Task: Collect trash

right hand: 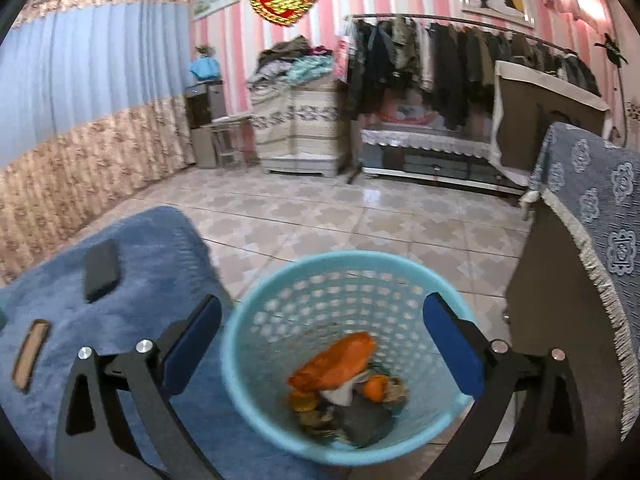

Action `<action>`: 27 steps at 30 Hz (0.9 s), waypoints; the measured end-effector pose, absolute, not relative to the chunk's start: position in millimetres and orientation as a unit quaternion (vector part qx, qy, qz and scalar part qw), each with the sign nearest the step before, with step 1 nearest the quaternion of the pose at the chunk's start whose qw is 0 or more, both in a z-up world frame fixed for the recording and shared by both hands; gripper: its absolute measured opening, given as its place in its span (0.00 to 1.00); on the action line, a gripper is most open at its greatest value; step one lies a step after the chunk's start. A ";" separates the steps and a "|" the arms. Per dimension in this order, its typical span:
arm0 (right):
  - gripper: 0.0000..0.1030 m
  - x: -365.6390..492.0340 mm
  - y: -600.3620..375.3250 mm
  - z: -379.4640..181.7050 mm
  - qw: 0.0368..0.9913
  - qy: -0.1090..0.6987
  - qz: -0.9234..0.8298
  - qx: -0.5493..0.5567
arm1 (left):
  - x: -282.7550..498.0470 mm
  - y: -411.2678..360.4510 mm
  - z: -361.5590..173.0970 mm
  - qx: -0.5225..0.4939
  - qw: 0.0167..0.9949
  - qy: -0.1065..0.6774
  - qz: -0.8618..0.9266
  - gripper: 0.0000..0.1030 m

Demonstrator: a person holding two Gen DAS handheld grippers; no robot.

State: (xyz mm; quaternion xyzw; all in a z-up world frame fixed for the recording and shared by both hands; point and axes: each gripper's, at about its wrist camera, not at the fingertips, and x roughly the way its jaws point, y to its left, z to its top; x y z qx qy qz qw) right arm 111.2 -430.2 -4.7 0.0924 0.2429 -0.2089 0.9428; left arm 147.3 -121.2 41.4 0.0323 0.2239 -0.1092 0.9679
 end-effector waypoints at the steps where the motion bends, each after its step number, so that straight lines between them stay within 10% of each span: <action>1: 0.96 109.1 -419.2 -2.4 0.946 0.241 -0.199 0.089 | 140.3 -114.0 42.2 0.033 0.969 0.223 -0.104 0.95; 27: 0.96 24.7 -240.8 -11.2 0.981 0.194 -0.021 -0.014 | 18.1 -21.4 7.0 0.012 0.977 0.212 -0.030 0.95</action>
